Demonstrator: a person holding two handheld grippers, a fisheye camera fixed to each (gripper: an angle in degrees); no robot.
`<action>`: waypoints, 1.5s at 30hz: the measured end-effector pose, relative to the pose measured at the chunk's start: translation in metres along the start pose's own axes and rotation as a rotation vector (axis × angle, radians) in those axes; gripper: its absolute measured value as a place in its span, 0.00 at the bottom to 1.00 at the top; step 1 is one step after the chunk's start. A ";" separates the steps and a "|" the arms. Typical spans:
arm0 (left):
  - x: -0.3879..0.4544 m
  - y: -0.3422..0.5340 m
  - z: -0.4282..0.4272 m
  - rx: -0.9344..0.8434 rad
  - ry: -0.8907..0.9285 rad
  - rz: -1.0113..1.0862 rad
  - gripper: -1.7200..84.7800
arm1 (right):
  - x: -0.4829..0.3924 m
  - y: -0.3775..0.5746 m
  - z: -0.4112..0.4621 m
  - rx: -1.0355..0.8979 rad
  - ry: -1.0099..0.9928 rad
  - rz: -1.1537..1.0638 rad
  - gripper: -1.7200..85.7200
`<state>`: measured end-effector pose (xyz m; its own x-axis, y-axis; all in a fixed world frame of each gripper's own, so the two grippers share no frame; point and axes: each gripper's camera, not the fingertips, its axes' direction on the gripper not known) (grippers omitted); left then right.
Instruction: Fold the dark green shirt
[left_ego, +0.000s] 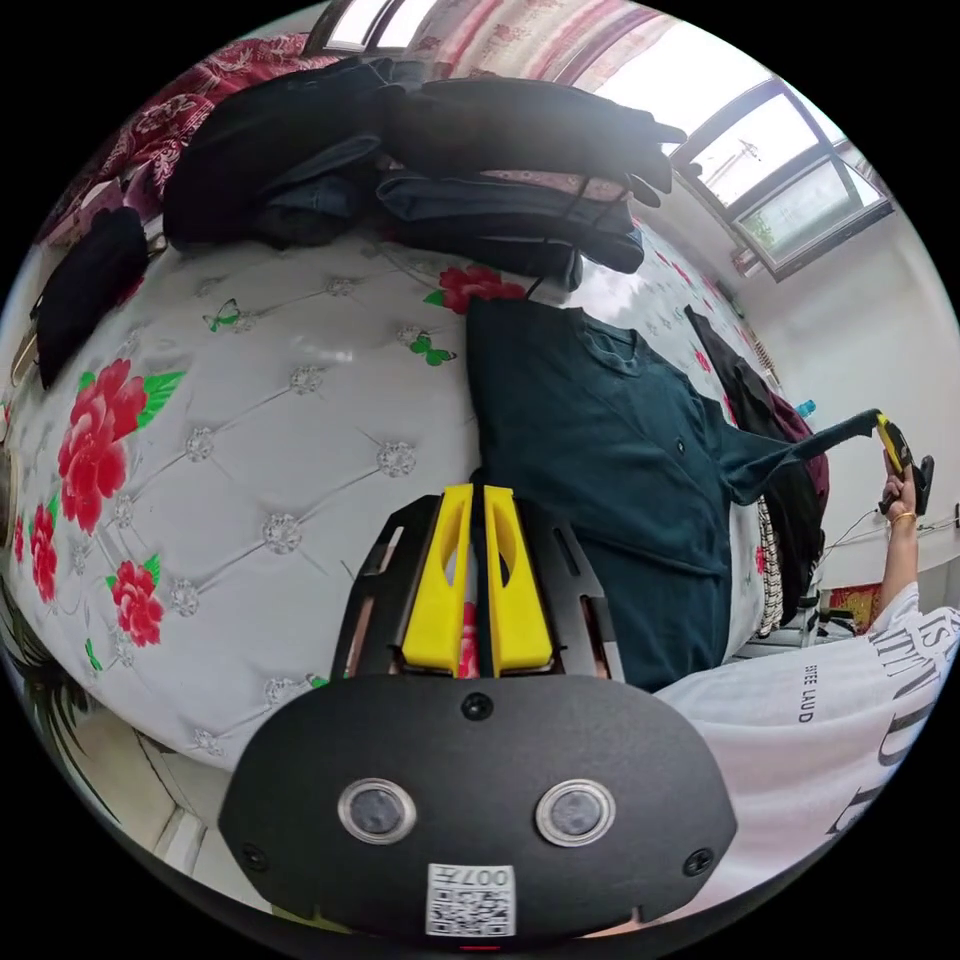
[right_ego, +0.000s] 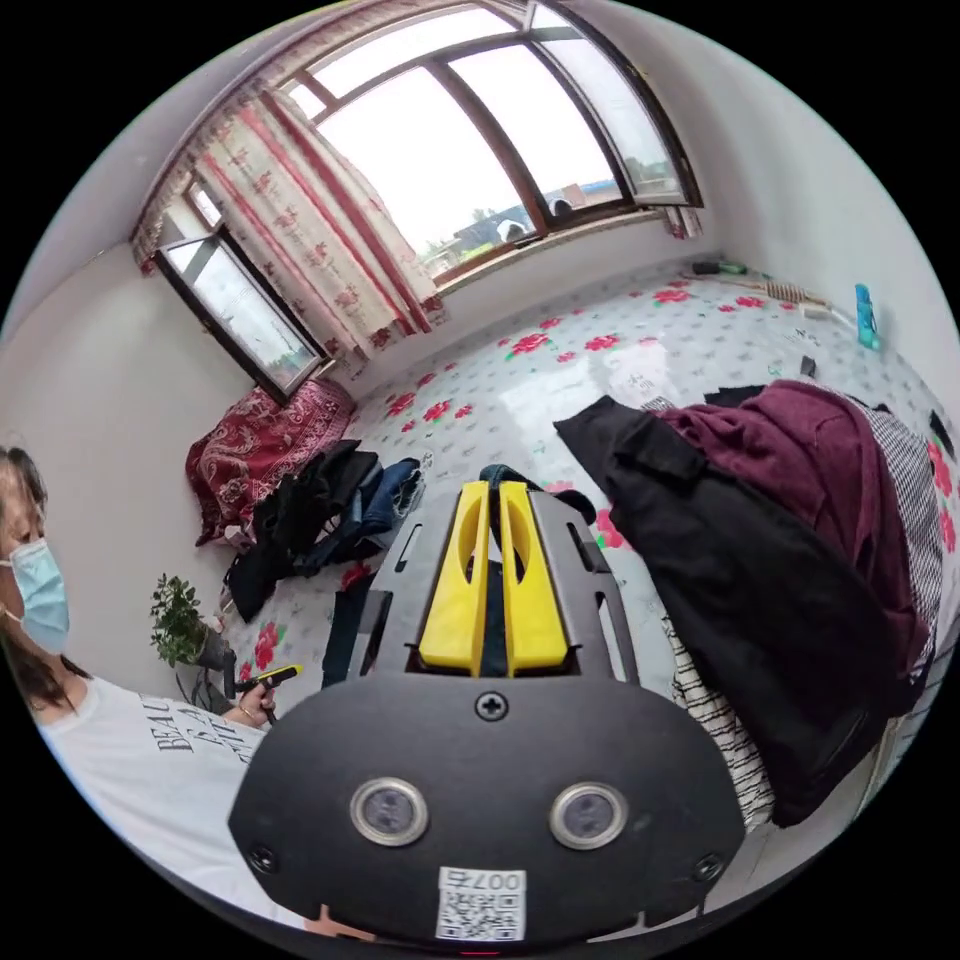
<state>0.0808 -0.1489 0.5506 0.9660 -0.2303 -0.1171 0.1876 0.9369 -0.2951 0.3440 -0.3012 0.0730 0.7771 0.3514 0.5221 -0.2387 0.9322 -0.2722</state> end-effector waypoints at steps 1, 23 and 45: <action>-0.004 0.003 -0.002 0.002 0.000 -0.007 0.02 | -0.014 -0.002 0.002 -0.006 -0.022 -0.033 0.02; -0.057 0.005 0.010 -0.047 0.122 0.010 0.07 | -0.356 0.258 0.382 -0.863 -0.656 -0.616 0.04; -0.107 0.057 -0.009 -0.261 0.066 0.053 0.09 | -0.042 0.281 0.207 -0.682 -0.003 0.110 0.08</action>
<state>-0.0133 -0.0734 0.5376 0.9579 -0.2075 -0.1982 0.0765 0.8504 -0.5206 0.1233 -0.0361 0.1420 0.7674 0.4421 0.4644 0.1044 0.6284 -0.7708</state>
